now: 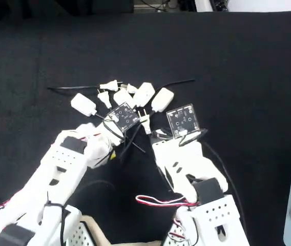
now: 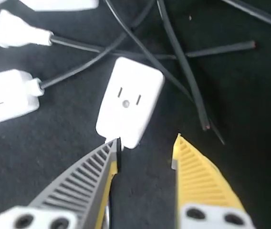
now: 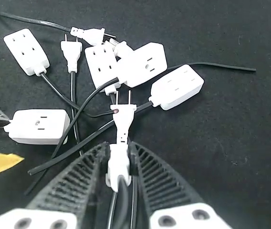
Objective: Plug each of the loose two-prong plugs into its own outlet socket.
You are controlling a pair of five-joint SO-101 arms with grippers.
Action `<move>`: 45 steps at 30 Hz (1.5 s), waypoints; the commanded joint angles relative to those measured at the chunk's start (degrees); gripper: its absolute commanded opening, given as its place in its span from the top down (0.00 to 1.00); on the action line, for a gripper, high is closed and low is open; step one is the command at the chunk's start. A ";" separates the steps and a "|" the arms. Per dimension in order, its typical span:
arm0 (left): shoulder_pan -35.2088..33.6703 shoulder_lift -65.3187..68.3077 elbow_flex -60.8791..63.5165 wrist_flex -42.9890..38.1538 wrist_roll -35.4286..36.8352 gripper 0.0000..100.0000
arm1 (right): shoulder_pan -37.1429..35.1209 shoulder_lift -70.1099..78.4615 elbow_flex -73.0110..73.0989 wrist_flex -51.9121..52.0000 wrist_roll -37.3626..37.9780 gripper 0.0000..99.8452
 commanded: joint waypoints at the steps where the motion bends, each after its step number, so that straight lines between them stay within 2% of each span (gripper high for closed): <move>1: 0.57 2.11 -3.30 -5.54 -0.09 0.81 | 0.88 -0.13 -0.40 0.00 -0.44 0.99; 11: 0.13 20.40 -12.97 -6.68 -0.09 0.81 | 0.88 -0.13 -0.40 0.26 -0.44 0.99; 17: -0.04 25.58 -13.93 -6.95 -3.52 0.81 | 0.88 -0.13 0.13 -0.09 -0.44 0.99; 21: -2.07 24.44 -13.93 -7.03 -3.34 0.82 | 0.88 -0.13 0.13 -0.09 -0.44 0.99; 25: -3.56 23.21 -13.93 -7.12 -3.52 0.91 | 0.88 -0.13 0.13 -0.09 -0.44 0.99; 32: -4.18 19.96 -12.18 -4.92 -3.52 0.97 | 0.88 -0.13 0.13 -0.09 -0.44 0.99; 38: -3.91 9.93 -6.46 3.69 -3.60 0.97 | 0.88 -0.13 0.13 -0.09 -0.44 0.99; 42: -4.26 1.49 0.31 5.19 -3.34 0.96 | 0.88 -0.13 0.13 0.00 -0.44 0.99; 45: -4.44 -3.08 4.70 4.75 -2.64 0.83 | 0.88 -0.13 0.13 0.18 -0.44 0.99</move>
